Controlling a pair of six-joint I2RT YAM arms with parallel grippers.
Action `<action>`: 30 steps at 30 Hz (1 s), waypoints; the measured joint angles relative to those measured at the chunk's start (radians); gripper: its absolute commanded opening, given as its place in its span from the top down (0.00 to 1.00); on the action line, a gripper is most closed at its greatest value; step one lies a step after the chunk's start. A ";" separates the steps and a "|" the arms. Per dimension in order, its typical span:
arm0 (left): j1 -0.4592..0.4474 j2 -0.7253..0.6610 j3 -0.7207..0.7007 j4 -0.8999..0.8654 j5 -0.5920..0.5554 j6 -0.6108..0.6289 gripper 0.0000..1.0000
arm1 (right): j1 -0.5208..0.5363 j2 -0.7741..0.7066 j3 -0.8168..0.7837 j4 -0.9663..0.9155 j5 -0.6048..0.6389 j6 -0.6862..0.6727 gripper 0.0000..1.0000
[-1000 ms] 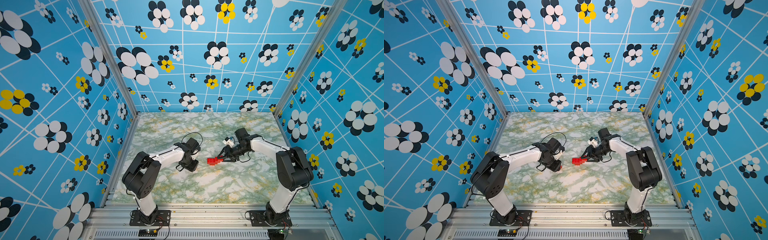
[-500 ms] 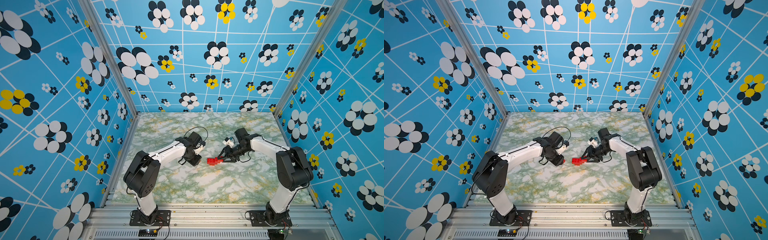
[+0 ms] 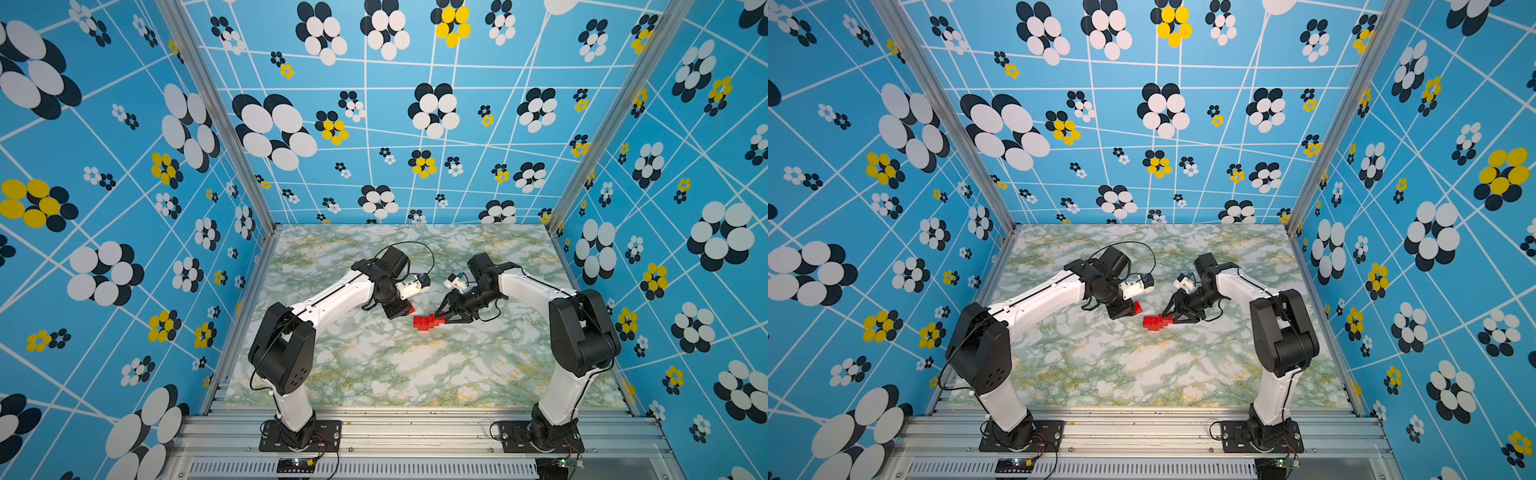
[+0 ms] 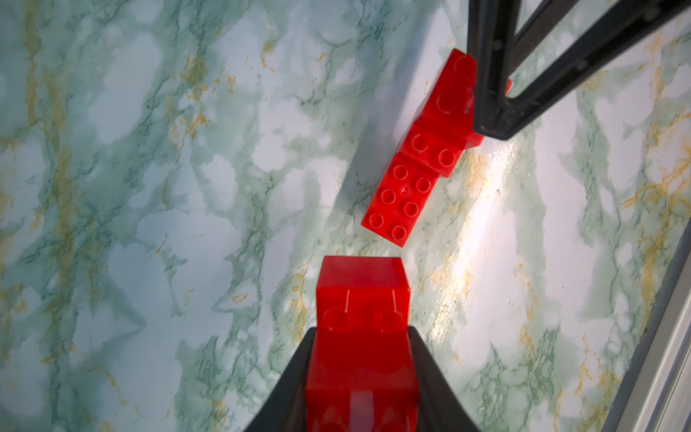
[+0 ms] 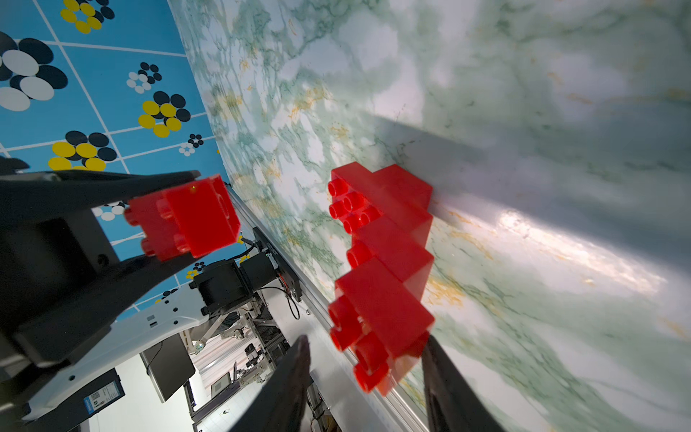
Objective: Assemble the letter v with lego
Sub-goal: Assemble the lego brick with the lego brick.
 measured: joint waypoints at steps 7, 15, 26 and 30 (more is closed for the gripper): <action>-0.054 0.000 -0.031 -0.016 -0.008 0.190 1.00 | 0.000 0.003 0.000 -0.005 0.000 0.000 0.51; -0.056 0.047 0.036 -0.107 -0.009 0.316 1.00 | 0.000 0.003 0.000 -0.006 0.000 0.000 0.51; -0.067 0.177 0.200 -0.222 -0.030 0.407 1.00 | 0.000 0.003 0.000 -0.006 0.000 0.000 0.51; -0.076 0.216 0.244 -0.259 -0.044 0.431 1.00 | 0.000 0.003 0.000 -0.006 0.000 0.000 0.51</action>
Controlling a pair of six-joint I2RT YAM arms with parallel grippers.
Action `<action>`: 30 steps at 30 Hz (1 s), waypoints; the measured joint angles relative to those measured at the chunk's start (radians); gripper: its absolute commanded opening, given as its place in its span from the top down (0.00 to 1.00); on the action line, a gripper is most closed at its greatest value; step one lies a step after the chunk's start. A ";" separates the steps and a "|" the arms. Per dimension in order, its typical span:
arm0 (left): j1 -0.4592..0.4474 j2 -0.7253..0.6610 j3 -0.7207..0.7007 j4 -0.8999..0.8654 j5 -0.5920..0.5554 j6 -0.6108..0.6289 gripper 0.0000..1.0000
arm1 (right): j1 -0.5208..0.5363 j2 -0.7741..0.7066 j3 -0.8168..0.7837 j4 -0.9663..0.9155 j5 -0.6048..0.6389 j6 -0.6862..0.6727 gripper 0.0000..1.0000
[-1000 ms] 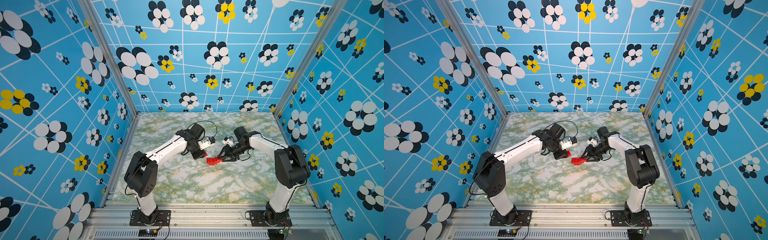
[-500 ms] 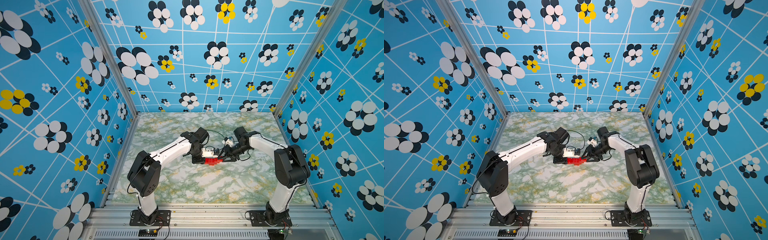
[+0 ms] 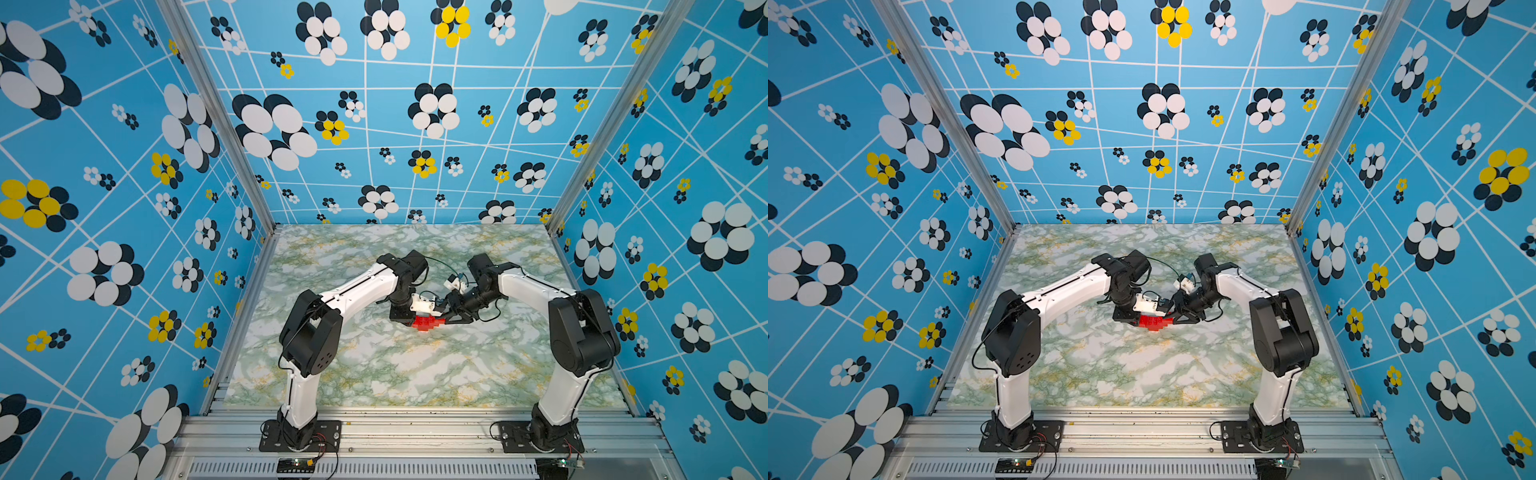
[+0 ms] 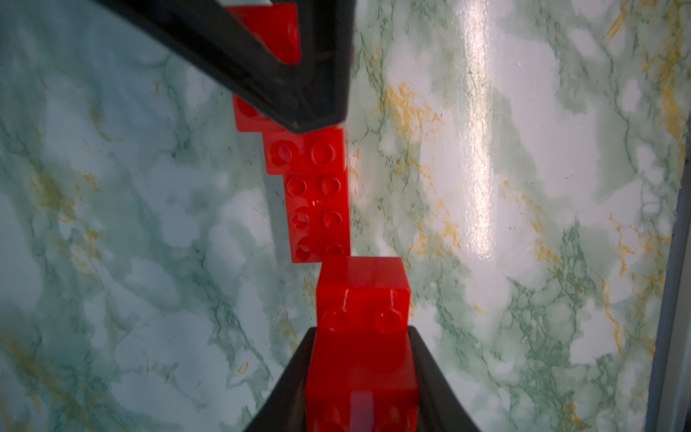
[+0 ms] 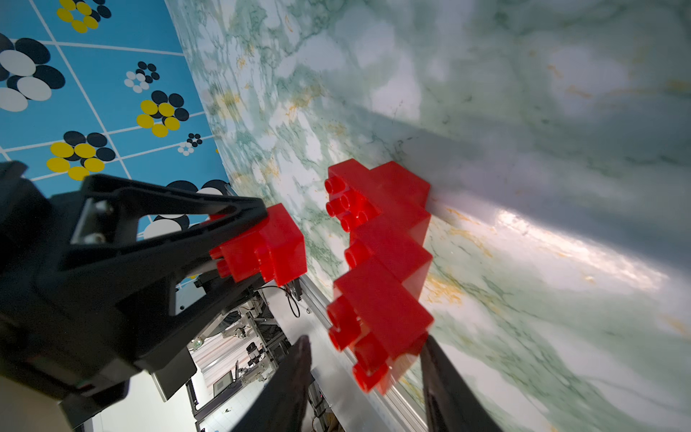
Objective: Assemble the letter v with lego
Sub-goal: Assemble the lego brick with the lego brick.
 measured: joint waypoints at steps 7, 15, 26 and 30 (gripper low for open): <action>-0.010 0.042 0.071 -0.051 -0.024 0.020 1.00 | 0.000 0.000 0.000 0.000 0.000 0.000 0.51; -0.011 0.097 0.127 -0.089 -0.057 0.023 1.00 | 0.000 0.000 -0.005 0.000 0.000 0.000 0.51; -0.016 0.098 0.115 -0.055 -0.085 0.022 1.00 | 0.000 0.000 -0.014 0.000 0.000 0.000 0.51; -0.016 0.098 0.090 -0.026 -0.095 0.023 1.00 | 0.000 0.000 -0.014 0.000 0.000 0.000 0.51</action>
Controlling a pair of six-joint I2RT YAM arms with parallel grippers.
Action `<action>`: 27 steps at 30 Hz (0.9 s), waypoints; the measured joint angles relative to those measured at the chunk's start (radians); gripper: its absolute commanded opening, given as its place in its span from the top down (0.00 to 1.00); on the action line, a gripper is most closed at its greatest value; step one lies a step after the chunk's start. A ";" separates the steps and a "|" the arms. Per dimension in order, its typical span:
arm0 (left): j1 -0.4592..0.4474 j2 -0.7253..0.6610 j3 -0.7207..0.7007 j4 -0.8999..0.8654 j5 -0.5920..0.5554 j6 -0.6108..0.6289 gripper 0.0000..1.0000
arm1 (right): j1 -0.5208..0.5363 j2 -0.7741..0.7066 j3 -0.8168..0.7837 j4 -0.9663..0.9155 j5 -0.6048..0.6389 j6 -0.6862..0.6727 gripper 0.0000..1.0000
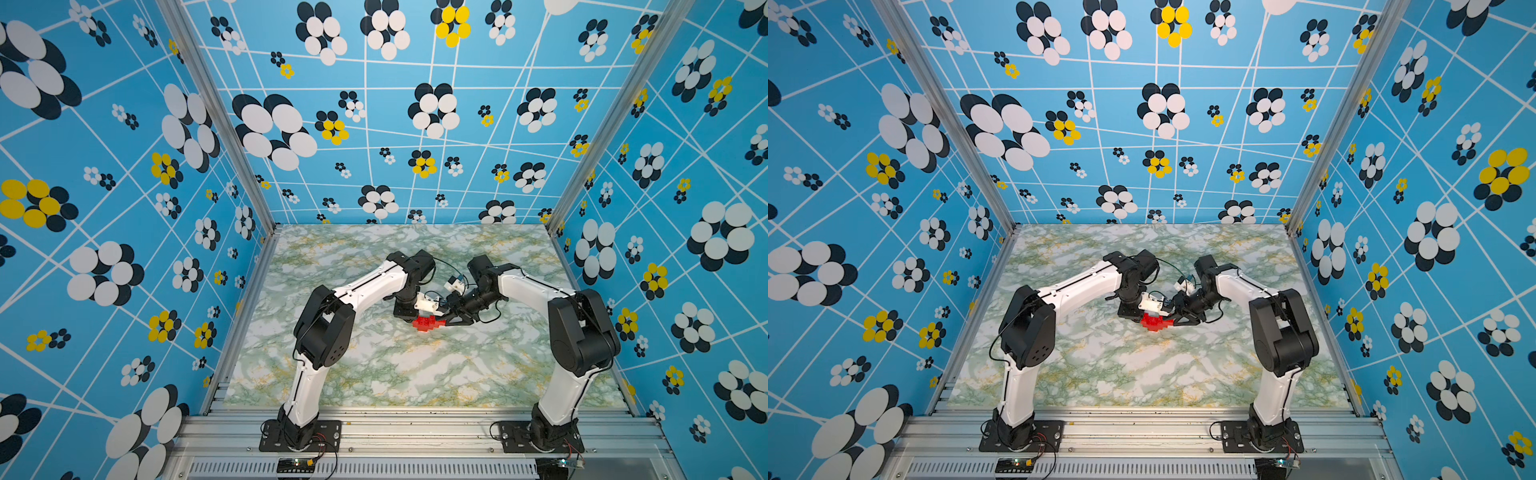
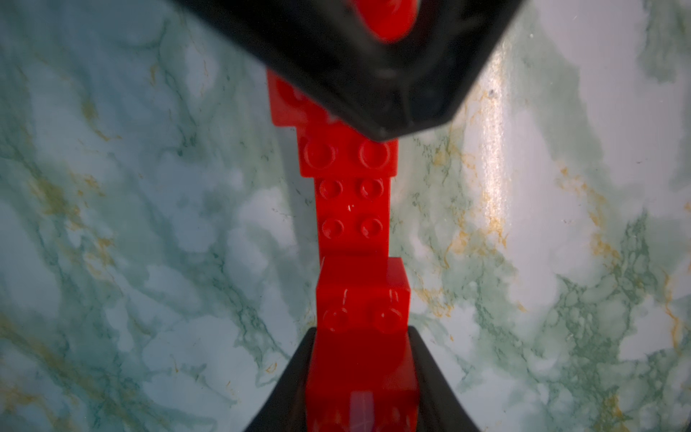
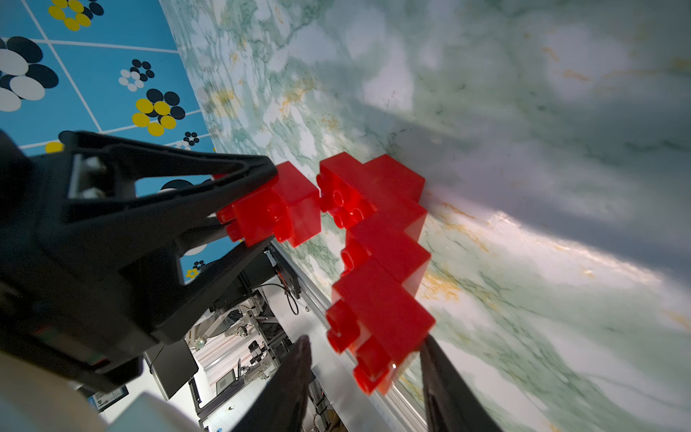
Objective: Assemble the letter v with lego
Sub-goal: Assemble the lego brick with the lego brick.
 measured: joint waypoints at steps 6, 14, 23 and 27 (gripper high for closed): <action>0.000 -0.008 -0.032 0.040 -0.002 0.003 1.00 | 0.000 0.000 0.000 0.000 0.000 0.000 0.51; -0.001 -0.010 -0.041 0.061 -0.009 0.003 1.00 | 0.000 0.000 -0.001 0.000 0.004 0.000 0.51; -0.004 -0.011 -0.043 0.063 -0.017 0.003 1.00 | 0.000 0.000 -0.002 0.000 0.004 0.000 0.51; -0.006 -0.016 -0.049 0.069 -0.021 0.003 1.00 | 0.000 0.000 -0.003 0.000 0.004 0.000 0.51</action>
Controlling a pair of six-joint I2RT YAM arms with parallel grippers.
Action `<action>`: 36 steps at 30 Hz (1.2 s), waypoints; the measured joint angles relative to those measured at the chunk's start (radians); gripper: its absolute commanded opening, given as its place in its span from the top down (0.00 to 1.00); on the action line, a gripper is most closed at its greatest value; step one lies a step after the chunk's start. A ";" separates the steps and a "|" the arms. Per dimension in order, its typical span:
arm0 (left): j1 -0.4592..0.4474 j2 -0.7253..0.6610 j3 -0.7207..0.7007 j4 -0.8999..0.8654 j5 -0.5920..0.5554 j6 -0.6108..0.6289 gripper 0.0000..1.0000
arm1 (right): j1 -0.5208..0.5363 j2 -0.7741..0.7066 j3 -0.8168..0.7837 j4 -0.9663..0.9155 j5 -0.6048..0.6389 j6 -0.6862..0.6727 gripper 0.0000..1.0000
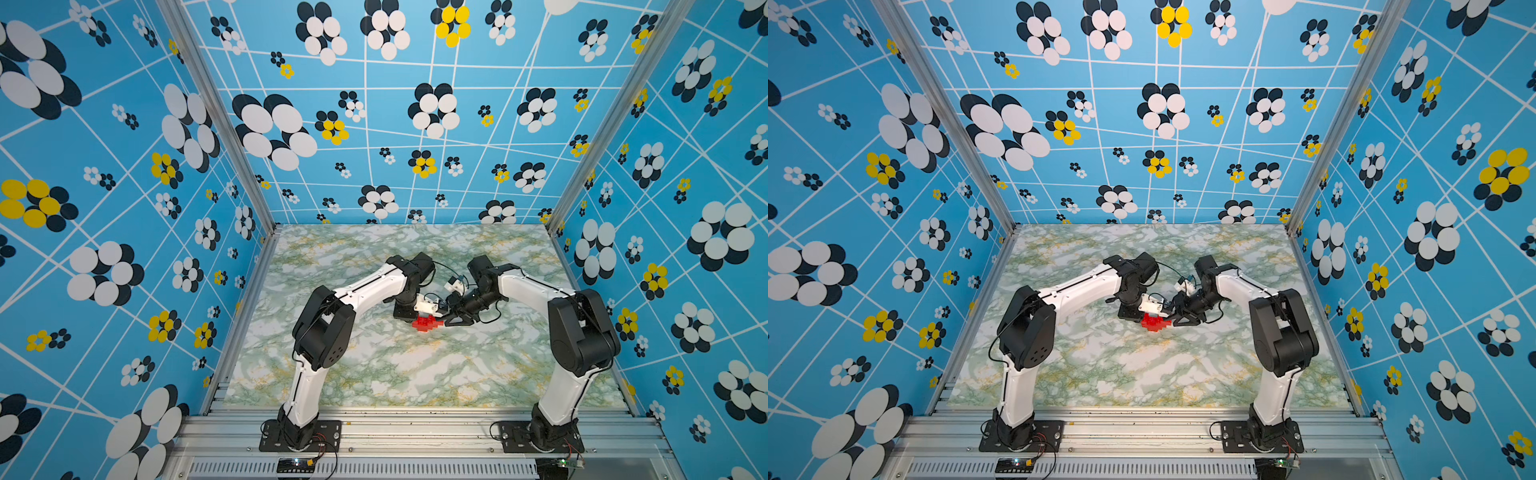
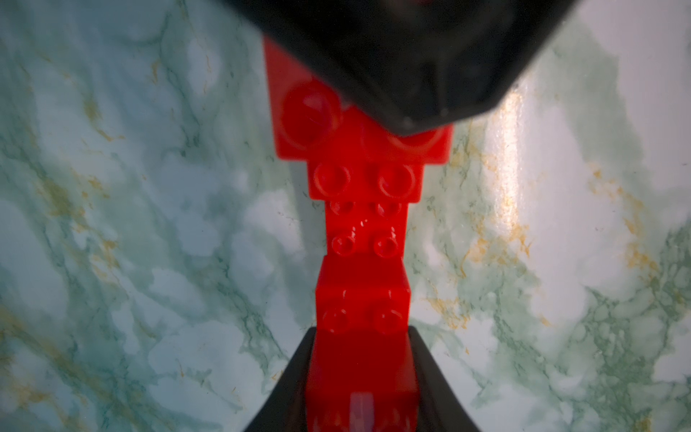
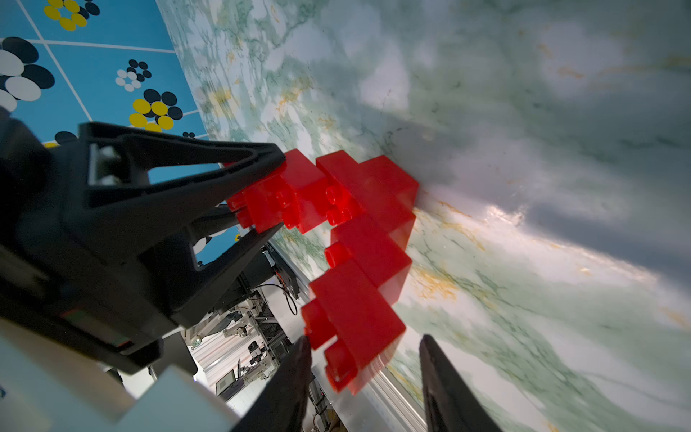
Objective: Assemble the letter v with lego
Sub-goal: Assemble the lego brick with the lego brick.
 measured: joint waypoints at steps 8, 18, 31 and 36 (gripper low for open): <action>-0.002 -0.008 -0.003 0.016 0.002 0.000 1.00 | 0.000 0.000 -0.012 0.001 0.000 0.000 0.53; -0.002 -0.013 -0.007 0.019 0.005 0.000 1.00 | 0.000 0.000 -0.014 0.008 0.000 0.000 0.53; -0.002 -0.013 -0.008 0.017 0.004 0.001 1.00 | 0.000 0.000 -0.015 0.023 -0.001 0.001 0.53; -0.002 -0.013 -0.008 0.010 0.004 0.009 1.00 | -0.001 0.000 -0.015 0.023 0.000 0.001 0.53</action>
